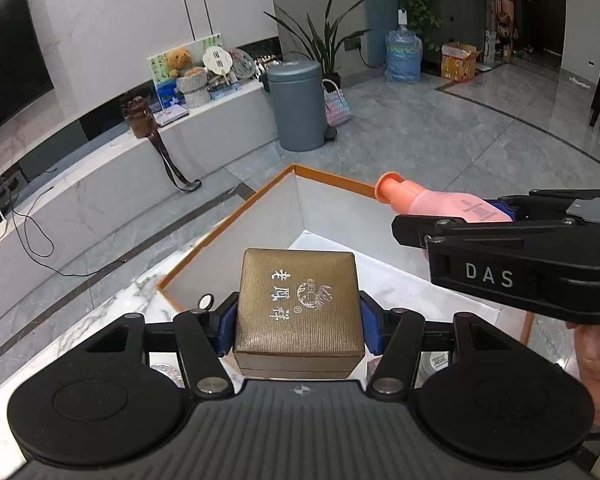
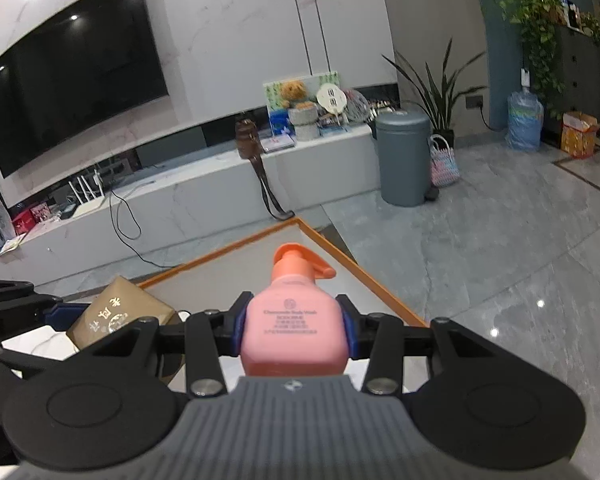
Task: Organize rigid objects
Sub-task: 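Carry the gold box with left tool while right tool carries pink bottle to box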
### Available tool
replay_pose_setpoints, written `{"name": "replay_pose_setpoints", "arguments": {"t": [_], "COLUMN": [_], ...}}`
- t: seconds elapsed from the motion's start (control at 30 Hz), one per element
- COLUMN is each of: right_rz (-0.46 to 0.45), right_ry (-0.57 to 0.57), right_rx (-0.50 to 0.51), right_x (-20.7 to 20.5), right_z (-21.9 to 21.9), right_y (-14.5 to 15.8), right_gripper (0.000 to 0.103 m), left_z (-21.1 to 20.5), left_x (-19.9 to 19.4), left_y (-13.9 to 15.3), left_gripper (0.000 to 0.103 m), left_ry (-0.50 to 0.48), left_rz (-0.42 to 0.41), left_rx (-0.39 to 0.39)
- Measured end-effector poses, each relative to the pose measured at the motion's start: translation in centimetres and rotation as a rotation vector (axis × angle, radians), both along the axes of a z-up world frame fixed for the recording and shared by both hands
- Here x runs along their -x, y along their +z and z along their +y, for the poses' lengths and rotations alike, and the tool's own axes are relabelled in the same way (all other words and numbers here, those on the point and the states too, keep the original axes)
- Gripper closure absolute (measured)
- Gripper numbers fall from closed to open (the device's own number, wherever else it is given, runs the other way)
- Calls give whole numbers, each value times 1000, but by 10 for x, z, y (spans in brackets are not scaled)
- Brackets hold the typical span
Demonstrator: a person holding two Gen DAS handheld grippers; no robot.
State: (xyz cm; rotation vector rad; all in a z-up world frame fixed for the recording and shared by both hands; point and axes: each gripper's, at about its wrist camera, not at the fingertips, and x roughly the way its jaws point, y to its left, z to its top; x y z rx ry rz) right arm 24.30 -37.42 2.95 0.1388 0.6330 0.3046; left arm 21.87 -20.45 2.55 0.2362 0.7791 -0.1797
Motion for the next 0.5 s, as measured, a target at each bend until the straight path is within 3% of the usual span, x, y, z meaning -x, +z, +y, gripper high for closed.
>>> {"name": "replay_pose_setpoints", "arguments": {"t": [0.23, 0.5], "right_rz": [66, 159], "right_ry": [17, 40], "right_rx": [37, 80], "right_x": [-20, -40], "right_z": [0, 5], "right_y": [-15, -34], "right_gripper": [60, 60], "left_z": [-2, -9], "left_x": [-24, -51], "left_y": [-16, -41], "left_gripper": [36, 36], "left_ry": [-1, -16], "left_rz": [60, 138], "left_rx": [-10, -89]}}
